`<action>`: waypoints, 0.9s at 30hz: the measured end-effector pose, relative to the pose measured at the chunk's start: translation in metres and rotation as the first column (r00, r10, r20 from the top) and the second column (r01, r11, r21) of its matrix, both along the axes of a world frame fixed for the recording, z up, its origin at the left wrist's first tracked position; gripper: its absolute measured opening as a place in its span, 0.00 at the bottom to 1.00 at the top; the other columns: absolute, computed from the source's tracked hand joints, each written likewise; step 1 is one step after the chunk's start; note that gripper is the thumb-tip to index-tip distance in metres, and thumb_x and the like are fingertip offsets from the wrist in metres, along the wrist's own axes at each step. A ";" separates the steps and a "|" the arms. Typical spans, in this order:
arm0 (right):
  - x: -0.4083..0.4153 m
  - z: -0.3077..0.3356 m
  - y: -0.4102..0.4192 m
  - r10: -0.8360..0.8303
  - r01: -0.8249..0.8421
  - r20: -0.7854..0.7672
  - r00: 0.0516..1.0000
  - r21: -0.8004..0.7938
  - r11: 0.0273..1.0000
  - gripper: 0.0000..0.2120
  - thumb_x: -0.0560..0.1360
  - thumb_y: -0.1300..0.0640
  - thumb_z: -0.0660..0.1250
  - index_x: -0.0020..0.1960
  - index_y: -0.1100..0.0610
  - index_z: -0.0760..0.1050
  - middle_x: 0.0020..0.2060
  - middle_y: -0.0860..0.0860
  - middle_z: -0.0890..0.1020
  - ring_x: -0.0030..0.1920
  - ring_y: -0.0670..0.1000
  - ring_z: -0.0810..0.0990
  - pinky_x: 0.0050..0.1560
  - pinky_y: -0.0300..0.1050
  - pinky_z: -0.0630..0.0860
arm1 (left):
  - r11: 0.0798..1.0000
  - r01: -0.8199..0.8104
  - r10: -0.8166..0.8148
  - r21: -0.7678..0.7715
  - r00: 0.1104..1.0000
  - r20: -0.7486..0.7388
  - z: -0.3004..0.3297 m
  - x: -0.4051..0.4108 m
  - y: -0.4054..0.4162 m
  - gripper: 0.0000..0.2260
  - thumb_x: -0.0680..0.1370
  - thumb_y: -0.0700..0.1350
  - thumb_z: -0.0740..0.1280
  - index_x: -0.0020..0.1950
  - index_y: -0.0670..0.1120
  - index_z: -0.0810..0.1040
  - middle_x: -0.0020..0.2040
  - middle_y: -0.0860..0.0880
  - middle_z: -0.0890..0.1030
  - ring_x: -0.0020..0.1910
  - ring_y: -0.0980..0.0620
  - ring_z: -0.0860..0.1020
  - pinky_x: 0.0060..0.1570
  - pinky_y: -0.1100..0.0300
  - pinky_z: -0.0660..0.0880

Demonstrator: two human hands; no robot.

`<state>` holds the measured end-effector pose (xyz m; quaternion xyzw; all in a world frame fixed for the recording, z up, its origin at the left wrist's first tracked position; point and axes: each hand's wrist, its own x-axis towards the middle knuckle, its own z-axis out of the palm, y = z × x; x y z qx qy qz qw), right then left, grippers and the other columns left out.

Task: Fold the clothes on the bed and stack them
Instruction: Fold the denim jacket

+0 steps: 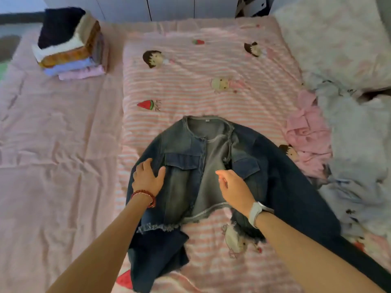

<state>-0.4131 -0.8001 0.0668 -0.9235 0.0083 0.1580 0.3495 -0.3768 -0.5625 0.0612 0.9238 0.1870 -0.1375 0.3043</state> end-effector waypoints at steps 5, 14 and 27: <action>-0.014 -0.043 0.039 -0.041 0.040 0.006 0.999 0.092 0.995 0.13 0.79 0.64 0.57 0.60 0.64 0.75 0.55 0.58 0.80 0.56 0.55 0.77 0.57 0.45 0.72 | 0.971 0.192 -0.209 0.144 0.971 0.117 -0.035 -0.042 0.003 0.20 0.73 0.51 0.69 0.63 0.45 0.73 0.65 0.42 0.70 0.64 0.39 0.66 0.60 0.41 0.66; 0.016 -0.073 0.044 0.212 -0.209 -0.050 0.976 -0.498 0.842 0.18 0.79 0.49 0.55 0.67 0.53 0.68 0.59 0.51 0.76 0.60 0.56 0.71 0.56 0.52 0.66 | 0.922 -0.354 0.350 -0.159 0.935 -0.052 -0.059 -0.048 0.005 0.20 0.75 0.50 0.67 0.62 0.41 0.69 0.55 0.46 0.74 0.57 0.43 0.74 0.48 0.59 0.66; -0.023 -0.062 0.021 0.499 -0.369 0.279 0.821 -0.407 0.835 0.20 0.61 0.68 0.73 0.52 0.58 0.81 0.39 0.54 0.80 0.37 0.55 0.80 0.31 0.43 0.76 | 0.868 -0.450 0.473 -0.211 0.878 0.075 -0.039 -0.015 0.041 0.14 0.78 0.45 0.60 0.54 0.34 0.72 0.45 0.40 0.75 0.48 0.41 0.75 0.40 0.57 0.67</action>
